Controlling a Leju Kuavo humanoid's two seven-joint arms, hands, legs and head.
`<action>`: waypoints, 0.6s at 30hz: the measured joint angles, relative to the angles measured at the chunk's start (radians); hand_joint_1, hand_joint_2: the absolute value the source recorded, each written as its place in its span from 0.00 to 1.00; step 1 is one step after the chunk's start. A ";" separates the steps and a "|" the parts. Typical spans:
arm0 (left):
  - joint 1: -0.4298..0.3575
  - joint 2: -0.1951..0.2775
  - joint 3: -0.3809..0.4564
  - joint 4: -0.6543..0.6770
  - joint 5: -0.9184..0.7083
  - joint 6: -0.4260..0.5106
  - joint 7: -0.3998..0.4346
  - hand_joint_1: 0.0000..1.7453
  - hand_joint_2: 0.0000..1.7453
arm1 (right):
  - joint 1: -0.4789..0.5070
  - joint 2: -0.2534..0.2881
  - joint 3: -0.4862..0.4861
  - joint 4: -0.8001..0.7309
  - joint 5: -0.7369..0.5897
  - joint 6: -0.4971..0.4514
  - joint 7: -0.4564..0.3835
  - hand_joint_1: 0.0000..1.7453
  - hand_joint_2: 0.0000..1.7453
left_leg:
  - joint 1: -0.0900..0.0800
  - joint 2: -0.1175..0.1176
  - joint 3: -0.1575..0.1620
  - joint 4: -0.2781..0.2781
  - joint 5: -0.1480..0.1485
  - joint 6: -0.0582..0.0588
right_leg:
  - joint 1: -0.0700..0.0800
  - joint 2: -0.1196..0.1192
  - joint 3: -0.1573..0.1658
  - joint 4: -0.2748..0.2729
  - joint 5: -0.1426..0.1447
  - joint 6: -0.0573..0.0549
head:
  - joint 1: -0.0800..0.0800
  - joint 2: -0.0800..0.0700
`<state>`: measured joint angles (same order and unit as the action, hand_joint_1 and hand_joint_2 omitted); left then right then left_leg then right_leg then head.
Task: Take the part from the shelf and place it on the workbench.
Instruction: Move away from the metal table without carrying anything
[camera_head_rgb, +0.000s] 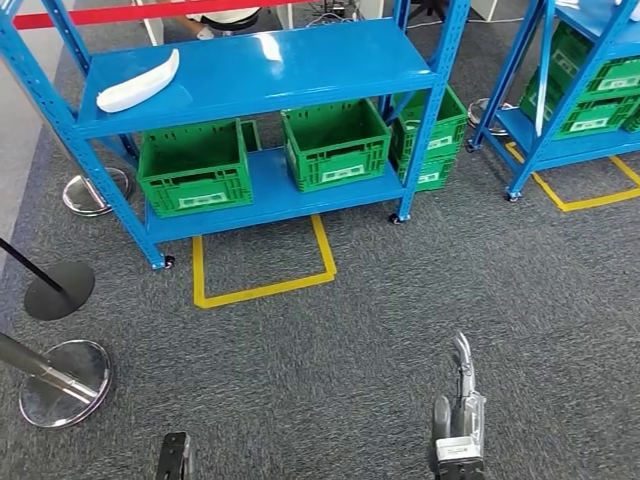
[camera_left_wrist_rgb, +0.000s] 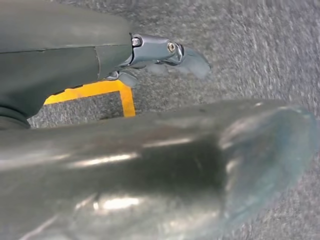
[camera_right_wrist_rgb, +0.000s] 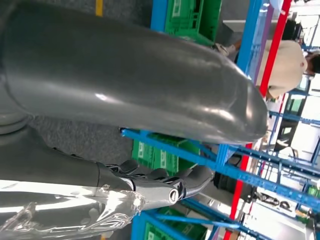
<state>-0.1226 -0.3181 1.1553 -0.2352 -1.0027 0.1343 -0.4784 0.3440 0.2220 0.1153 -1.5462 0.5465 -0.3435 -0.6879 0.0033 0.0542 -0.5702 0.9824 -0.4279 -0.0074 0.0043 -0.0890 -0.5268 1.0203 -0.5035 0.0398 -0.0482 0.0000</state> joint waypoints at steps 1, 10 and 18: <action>-0.001 -0.001 0.000 0.000 0.001 0.000 0.000 0.00 0.00 | -0.004 0.003 -0.009 0.004 -0.001 0.011 0.006 0.00 0.00 | 0.002 -0.008 0.000 -0.001 0.002 0.006 | -0.003 0.025 -0.014 0.034 -0.022 0.006 | 0.001 0.000; -0.003 -0.003 0.000 -0.001 0.001 -0.004 -0.002 0.00 0.00 | -0.039 0.037 -0.159 0.088 0.016 0.074 -0.007 0.00 0.00 | 0.004 -0.066 0.003 0.004 0.000 0.006 | -0.014 0.091 -0.045 0.048 0.021 0.014 | 0.009 0.000; -0.005 -0.001 0.000 -0.005 0.001 -0.005 -0.005 0.00 0.00 | -0.042 0.051 -0.203 0.111 0.027 0.100 -0.006 0.00 0.00 | -0.005 -0.070 0.024 -0.056 0.016 0.040 | -0.020 0.099 -0.009 -0.042 0.046 0.017 | 0.000 0.000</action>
<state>-0.1274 -0.3191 1.1552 -0.2404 -1.0013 0.1288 -0.4830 0.3018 0.2730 -0.0878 -1.4357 0.5735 -0.2433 -0.6934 -0.0017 -0.0155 -0.5465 0.9269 -0.4122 0.0328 -0.0154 0.0097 -0.5361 0.9784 -0.4575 0.0564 -0.0484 0.0000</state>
